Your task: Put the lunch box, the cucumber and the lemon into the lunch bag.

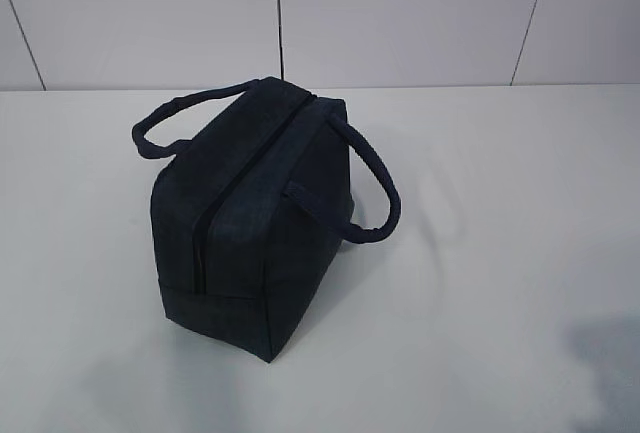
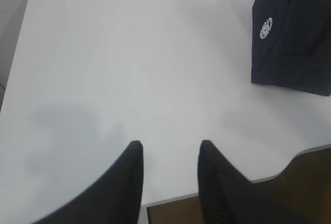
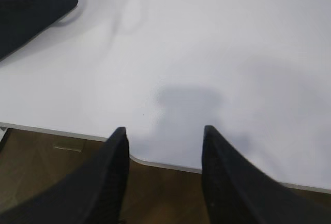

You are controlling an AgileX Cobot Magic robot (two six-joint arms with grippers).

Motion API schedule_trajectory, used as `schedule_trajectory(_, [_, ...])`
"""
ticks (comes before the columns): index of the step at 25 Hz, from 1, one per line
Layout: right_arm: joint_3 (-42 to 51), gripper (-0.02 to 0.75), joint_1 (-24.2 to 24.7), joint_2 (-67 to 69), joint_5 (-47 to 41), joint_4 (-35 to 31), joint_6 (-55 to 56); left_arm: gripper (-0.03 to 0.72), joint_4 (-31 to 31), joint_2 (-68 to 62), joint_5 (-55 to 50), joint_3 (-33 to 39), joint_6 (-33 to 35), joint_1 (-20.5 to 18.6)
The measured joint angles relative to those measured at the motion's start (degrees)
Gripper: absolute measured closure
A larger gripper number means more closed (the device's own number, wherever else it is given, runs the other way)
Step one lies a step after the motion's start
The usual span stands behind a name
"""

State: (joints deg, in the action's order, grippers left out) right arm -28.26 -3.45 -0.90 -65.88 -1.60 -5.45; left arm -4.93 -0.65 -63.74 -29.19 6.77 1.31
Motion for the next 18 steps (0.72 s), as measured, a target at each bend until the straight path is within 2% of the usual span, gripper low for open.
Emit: schedule_trajectory(18, [0.0, 0.391, 0.0, 0.0, 0.0, 0.0, -0.02, 0.449, 0.0, 0.0, 0.0, 0.0, 0.0, 0.0])
